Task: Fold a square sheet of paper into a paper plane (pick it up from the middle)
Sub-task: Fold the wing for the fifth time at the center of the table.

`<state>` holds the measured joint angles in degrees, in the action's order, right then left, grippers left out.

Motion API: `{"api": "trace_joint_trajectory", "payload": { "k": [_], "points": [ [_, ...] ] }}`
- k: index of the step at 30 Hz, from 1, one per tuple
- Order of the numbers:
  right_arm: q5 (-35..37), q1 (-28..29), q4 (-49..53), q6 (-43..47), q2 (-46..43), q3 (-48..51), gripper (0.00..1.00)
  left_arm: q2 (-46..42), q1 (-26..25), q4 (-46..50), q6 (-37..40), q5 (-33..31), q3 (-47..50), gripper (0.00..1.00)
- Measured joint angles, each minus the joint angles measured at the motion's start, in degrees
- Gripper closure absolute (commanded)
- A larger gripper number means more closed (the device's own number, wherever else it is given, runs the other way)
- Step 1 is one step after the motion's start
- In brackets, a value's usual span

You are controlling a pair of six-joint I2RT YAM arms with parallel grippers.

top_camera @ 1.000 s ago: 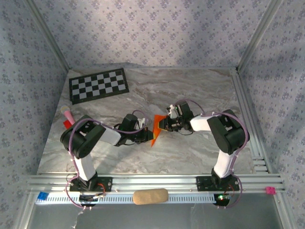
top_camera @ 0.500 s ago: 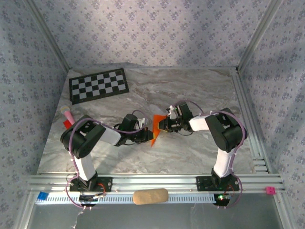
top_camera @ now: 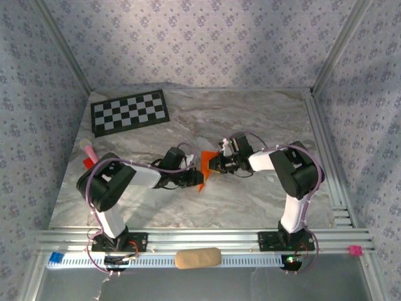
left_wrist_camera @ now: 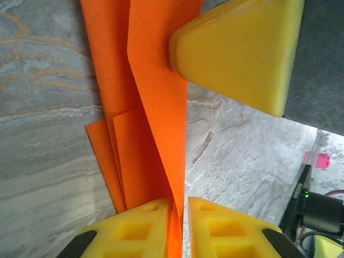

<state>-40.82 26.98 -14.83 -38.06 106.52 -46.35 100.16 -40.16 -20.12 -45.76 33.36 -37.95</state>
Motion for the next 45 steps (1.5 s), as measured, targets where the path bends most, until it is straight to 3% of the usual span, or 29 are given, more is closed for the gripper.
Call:
{"api": "trace_joint_trajectory", "payload": {
  "k": [7, 10, 17, 20, 25, 30, 36, 40, 45],
  "points": [
    [0.0, 0.0, 0.2, 0.0, 0.0, 0.0, 0.84, -0.5, -0.1, 2.5, 1.2, -0.9, -0.1, 0.93],
    [0.1, 0.0, 0.3, 0.0, 0.0, -0.1, 0.84, -1.0, -0.1, 3.5, 1.4, -1.0, 0.0, 0.88],
    [0.2, 0.0, 0.5, 0.0, 0.0, -0.1, 0.85, -2.4, -0.3, 6.7, 1.9, -0.2, 0.2, 0.86],
    [0.3, 0.0, 0.5, 0.0, 0.0, -0.1, 0.85, -2.8, -0.5, 7.8, 2.3, -0.2, 0.3, 0.97],
    [0.7, 0.2, 1.4, 0.0, 0.0, -0.5, 0.85, -3.0, -0.5, 8.7, 3.1, 0.1, 0.3, 0.98],
    [1.1, 0.4, 2.3, 0.0, 0.0, -0.9, 0.85, -3.0, -0.5, 8.8, 3.3, 0.5, 0.6, 0.88],
    [1.6, 0.5, 3.0, 0.0, 0.0, -1.3, 0.85, -4.0, -0.5, 9.3, 3.4, 0.5, 1.6, 0.97],
    [1.6, 0.6, 3.1, 0.0, 0.0, -1.3, 0.86, -4.1, -0.5, 9.5, 3.7, 0.5, 1.7, 0.97],
    [1.7, 0.6, 3.3, 0.0, 0.0, -1.4, 0.86, -4.2, -0.5, 9.4, 3.8, 0.7, 1.8, 0.82]
  ]
}}
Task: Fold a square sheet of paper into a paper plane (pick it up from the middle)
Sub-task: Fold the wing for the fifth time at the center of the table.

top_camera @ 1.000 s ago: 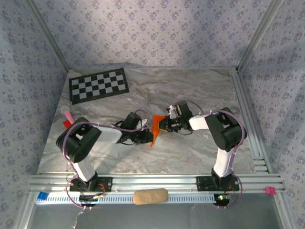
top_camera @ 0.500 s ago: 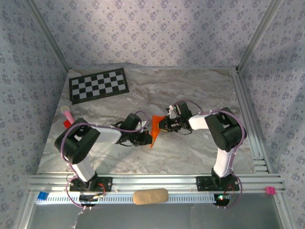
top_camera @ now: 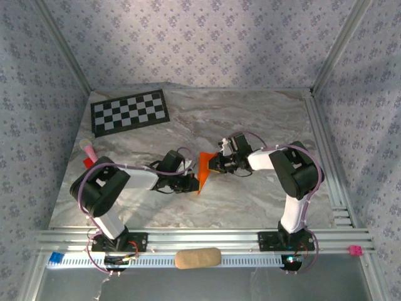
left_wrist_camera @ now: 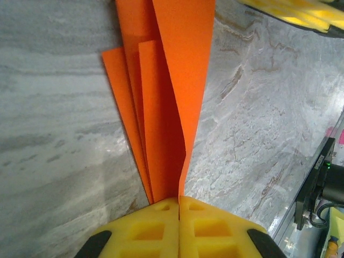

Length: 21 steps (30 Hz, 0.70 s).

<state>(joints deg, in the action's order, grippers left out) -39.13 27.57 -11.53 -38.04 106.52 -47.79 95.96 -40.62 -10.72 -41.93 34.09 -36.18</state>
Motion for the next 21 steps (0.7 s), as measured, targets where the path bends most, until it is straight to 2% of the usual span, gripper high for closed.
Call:
{"api": "trace_joint_trajectory", "payload": {
  "k": [5, 10, 12, 15, 21],
  "points": [
    [0.3, 0.1, 0.2, 0.0, 0.0, -0.1, 0.86, -3.0, 0.0, 0.5, -0.8, 0.1, 1.2, 0.66],
    [0.3, 0.1, 0.2, 0.0, 0.0, -0.1, 0.86, -8.5, 0.0, 2.7, -1.6, -2.5, 2.2, 0.62],
    [0.3, 0.1, 0.3, 0.0, 0.0, -0.2, 0.86, -11.0, 0.0, 3.3, -1.9, -3.9, 2.2, 0.63],
    [0.4, 0.2, 0.3, 0.0, 0.0, -0.2, 0.86, -12.5, 0.0, 3.5, -2.6, -5.0, 1.6, 0.76],
    [0.4, 0.2, 0.7, 0.0, 0.1, -0.4, 0.86, -8.5, 0.0, 3.3, -3.6, -4.4, -4.7, 0.84]
  ]
}}
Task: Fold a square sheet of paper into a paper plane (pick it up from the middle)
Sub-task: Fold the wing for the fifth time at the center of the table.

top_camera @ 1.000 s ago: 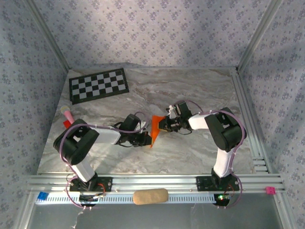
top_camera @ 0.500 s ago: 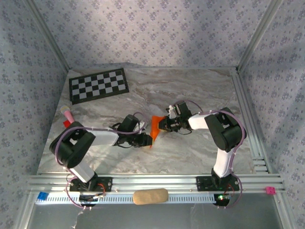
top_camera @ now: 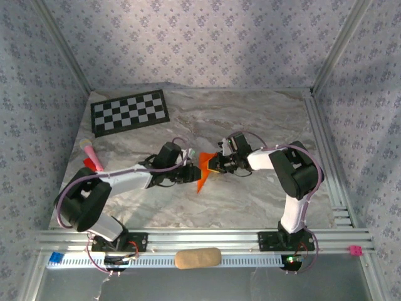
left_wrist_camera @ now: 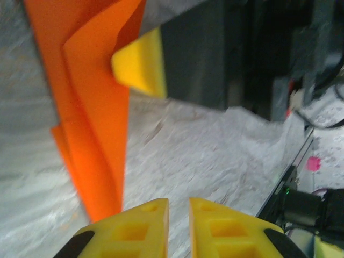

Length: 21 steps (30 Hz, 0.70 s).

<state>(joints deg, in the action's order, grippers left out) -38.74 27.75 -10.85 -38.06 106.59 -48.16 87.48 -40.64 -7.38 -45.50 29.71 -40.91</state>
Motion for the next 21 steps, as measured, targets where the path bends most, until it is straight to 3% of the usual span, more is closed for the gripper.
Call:
{"api": "trace_joint_trajectory", "payload": {
  "k": [12, 21],
  "points": [
    [0.0, 0.0, 0.1, 0.0, 0.0, 0.0, 0.86, 12.1, -2.3, -1.4, -0.2, 1.6, -6.3, 0.90],
    [0.0, 0.0, 0.1, 0.0, 0.0, 0.0, 0.86, 13.7, -2.9, -0.5, -0.2, -0.8, -6.5, 0.90]
  ]
}}
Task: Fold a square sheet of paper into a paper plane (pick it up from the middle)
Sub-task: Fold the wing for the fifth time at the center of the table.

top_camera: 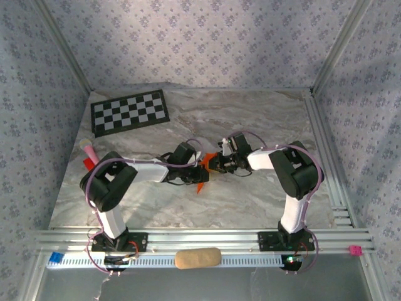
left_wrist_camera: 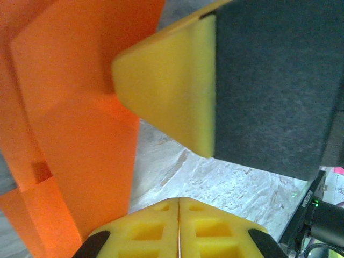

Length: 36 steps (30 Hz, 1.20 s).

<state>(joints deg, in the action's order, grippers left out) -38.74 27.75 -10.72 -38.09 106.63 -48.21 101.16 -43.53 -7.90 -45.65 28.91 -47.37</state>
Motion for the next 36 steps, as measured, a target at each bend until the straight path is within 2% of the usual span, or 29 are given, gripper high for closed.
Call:
{"api": "trace_joint_trajectory", "payload": {
  "k": [15, 26, 36],
  "points": [
    [0.0, 0.0, 0.0, 0.0, 0.1, -0.1, 0.86, -0.2, 0.0, -2.9, -0.5, -0.7, 4.2, 0.90],
    [0.4, 0.0, 0.7, 0.0, 0.1, -0.3, 0.88, -3.7, -0.4, -4.7, -1.6, -0.7, 8.5, 0.85],
    [2.0, 0.9, 2.2, 0.3, -0.7, -0.8, 0.85, -4.1, -0.5, -4.6, -1.8, -1.0, 9.3, 0.97]
  ]
}}
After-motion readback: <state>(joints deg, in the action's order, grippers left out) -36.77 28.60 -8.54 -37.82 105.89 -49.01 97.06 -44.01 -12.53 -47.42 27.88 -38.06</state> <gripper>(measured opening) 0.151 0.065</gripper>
